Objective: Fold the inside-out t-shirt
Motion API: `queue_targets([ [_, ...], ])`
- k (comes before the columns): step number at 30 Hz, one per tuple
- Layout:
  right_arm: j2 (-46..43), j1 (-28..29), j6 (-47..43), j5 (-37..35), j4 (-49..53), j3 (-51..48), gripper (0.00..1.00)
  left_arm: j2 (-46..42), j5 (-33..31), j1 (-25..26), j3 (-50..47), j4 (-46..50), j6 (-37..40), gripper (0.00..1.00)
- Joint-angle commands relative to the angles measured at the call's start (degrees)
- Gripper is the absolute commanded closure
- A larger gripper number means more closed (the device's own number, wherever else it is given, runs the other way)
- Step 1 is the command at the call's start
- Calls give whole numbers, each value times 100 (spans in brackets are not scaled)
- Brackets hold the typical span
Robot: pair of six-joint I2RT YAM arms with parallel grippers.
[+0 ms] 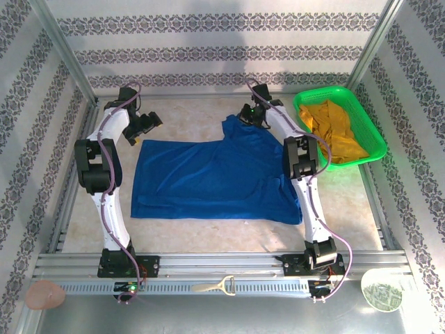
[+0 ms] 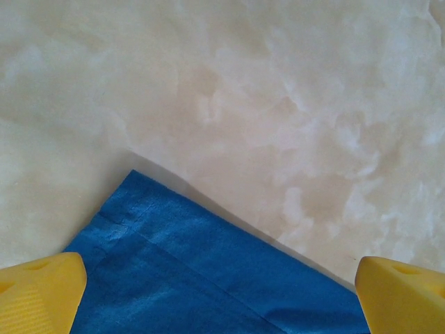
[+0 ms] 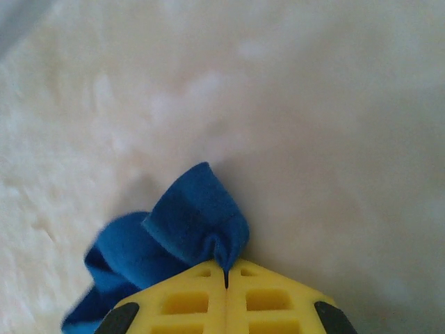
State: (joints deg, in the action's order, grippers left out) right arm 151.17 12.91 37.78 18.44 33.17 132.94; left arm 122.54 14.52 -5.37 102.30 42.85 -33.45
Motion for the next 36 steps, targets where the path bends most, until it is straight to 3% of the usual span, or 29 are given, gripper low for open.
queue_targets([
  [1, -746, 28, -214, -377, 141, -1147, 100, -150, -89, -86, -201, 70, 100, 0],
  [5, -1638, -21, -287, -553, -347, -2426, 100, -164, -149, -91, -329, 66, 290, 0],
  [8, -1904, -103, -435, -356, -575, -2585, 57, -19, -210, -79, -195, 182, 528, 0],
  [10, -1865, -154, -587, -209, -505, -2264, 47, 144, -342, -81, -8, 308, 710, 0],
  [19, -940, -119, -1325, -742, 764, 28, 37, 893, -1068, 83, 975, 1039, 1561, 2],
  [24, -108, -27, -1553, -968, 1475, 1356, 33, 1110, -1167, 150, 1103, 1130, 1632, 8],
  [36, 662, -8, -1257, -707, 1562, 1849, 37, 1274, -1066, 203, 1199, 1147, 1658, 24],
])
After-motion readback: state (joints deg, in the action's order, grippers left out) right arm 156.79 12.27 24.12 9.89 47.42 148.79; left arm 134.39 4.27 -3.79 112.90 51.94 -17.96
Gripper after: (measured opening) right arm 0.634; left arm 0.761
